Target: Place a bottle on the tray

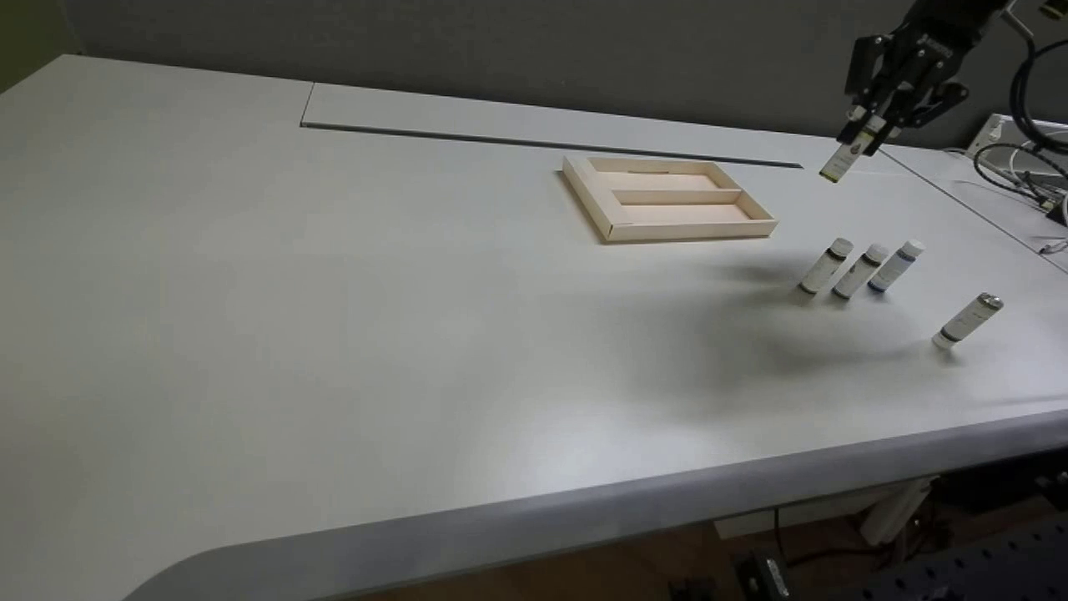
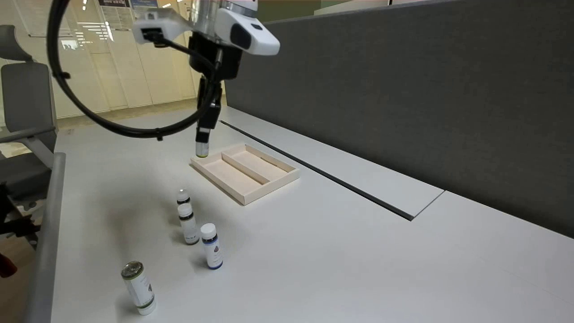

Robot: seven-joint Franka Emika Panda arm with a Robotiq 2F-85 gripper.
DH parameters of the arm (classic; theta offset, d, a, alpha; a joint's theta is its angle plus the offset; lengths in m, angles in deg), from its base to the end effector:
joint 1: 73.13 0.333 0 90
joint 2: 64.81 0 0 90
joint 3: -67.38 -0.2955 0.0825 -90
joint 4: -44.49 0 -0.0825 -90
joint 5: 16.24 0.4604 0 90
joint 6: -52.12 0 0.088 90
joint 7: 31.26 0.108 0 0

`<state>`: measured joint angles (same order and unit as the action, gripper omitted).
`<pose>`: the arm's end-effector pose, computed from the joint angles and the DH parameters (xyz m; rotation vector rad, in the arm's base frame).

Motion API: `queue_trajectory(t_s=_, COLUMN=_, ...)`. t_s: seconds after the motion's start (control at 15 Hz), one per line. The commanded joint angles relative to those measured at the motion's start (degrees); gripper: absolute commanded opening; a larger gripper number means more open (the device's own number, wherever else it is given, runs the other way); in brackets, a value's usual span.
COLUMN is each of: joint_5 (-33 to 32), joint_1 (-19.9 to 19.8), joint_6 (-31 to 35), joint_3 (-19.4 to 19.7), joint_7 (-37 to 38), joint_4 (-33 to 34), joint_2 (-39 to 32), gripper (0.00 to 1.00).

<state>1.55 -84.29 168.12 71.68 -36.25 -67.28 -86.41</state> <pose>0.6123 -0.1514 0.1940 -2.7961 0.5101 0.3625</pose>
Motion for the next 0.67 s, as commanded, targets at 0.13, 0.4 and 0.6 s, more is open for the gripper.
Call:
queue_trajectory(t_s=0.13, joint_5=-0.05, joint_1=-0.31, joint_6=-4.22, joint_3=0.31, joint_7=2.15, joint_4=8.33, joint_2=-6.44, gripper=0.27)
queue_trajectory(t_s=0.4, joint_5=-0.14, joint_1=-0.45, joint_6=-5.64, joint_3=0.29, joint_7=2.82, joint_4=11.95, joint_2=-9.59, gripper=0.27)
queue_trajectory(t_s=0.6, joint_5=-0.14, joint_1=-0.45, joint_6=-5.75, joint_3=0.31, joint_7=2.86, joint_4=12.15, joint_2=-9.58, gripper=0.27)
